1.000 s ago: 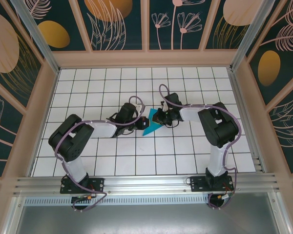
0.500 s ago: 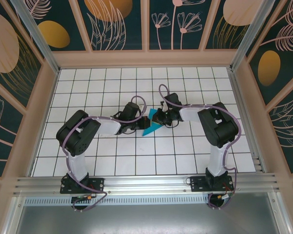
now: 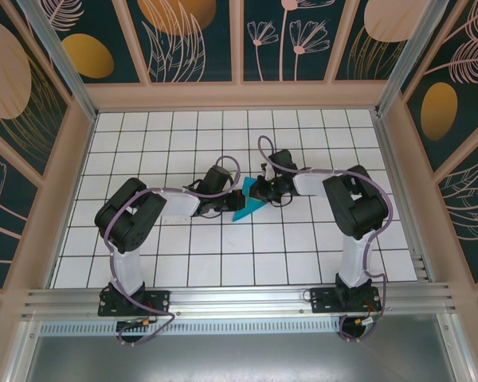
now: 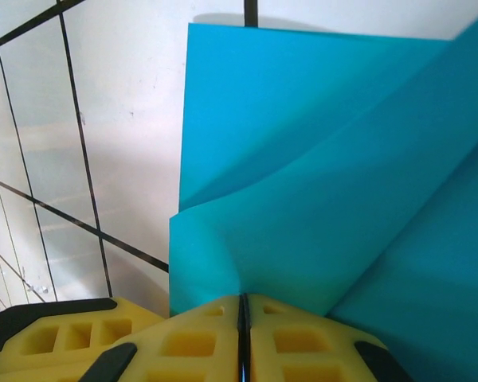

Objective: Fold a paper plane with a square sheet of paper (pick it up from the middle)
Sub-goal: Fourth fold the wing at the center of the table.

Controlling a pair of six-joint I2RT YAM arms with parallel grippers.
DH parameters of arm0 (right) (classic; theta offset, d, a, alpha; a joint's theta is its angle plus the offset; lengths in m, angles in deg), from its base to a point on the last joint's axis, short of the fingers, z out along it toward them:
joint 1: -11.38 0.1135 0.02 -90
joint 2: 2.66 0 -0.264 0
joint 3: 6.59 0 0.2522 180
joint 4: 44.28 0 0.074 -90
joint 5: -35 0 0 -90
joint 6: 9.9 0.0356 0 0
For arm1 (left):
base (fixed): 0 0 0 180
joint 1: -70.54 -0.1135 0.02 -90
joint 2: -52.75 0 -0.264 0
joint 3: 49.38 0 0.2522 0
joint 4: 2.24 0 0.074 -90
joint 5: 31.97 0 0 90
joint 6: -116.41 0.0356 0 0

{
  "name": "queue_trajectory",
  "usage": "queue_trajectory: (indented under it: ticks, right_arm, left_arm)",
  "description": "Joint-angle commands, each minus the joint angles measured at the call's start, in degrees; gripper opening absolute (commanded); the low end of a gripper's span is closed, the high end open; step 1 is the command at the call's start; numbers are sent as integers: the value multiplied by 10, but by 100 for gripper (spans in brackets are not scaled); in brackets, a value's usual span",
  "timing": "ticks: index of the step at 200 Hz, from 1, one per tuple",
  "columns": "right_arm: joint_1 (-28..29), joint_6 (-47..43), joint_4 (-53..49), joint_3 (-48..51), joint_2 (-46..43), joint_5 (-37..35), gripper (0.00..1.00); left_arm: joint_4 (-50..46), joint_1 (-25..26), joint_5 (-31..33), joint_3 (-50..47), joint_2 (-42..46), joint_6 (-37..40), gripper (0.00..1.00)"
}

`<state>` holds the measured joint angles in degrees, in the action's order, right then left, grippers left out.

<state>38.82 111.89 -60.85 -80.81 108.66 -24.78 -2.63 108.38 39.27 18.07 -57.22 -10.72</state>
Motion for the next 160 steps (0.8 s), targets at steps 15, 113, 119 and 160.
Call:
queue_trajectory:
  ticks: [15,113,119,160]
  right_arm:
    - [-45,-43,-1,-18,24,-46,11]
    - [-49,-57,27,-3,-65,-3,12]
    - [-45,-57,27,2,-66,2,12]
    - [-26,-59,27,-3,-21,30,12]
  left_arm:
    - [-82,-1,36,-7,-30,11,0]
    - [-84,-1,46,-2,-33,6,0]
    - [-84,-1,46,-2,-34,5,0]
    - [-87,-1,50,0,-35,4,0]
